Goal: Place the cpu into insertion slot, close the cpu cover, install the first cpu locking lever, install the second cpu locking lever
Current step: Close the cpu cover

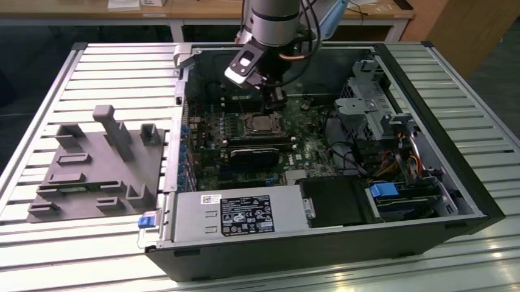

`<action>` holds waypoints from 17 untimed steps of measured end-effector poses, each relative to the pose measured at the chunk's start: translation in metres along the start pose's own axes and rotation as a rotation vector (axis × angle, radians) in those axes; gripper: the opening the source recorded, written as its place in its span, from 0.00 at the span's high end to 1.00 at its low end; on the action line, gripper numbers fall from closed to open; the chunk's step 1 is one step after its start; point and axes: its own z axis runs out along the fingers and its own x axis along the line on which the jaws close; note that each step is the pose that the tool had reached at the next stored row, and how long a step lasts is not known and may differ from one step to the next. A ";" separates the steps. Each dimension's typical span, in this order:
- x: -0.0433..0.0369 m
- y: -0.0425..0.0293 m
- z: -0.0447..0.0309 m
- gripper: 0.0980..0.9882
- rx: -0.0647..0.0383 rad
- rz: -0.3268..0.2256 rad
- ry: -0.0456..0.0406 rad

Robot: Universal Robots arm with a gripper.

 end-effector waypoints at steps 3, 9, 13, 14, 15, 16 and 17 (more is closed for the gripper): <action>0.0000 0.0000 0.0000 1.00 -0.001 -0.038 0.0007; 0.0000 -0.0002 0.0000 1.00 -0.002 -0.114 0.0020; 0.0001 -0.0003 0.0000 1.00 -0.003 -0.163 0.0026; 0.0001 -0.0004 0.0000 1.00 -0.003 -0.176 0.0028; 0.0001 -0.0004 0.0000 1.00 -0.003 -0.188 0.0030; 0.0001 -0.0004 0.0000 1.00 -0.004 -0.201 0.0032; 0.0001 -0.0004 0.0000 1.00 -0.004 -0.215 0.0033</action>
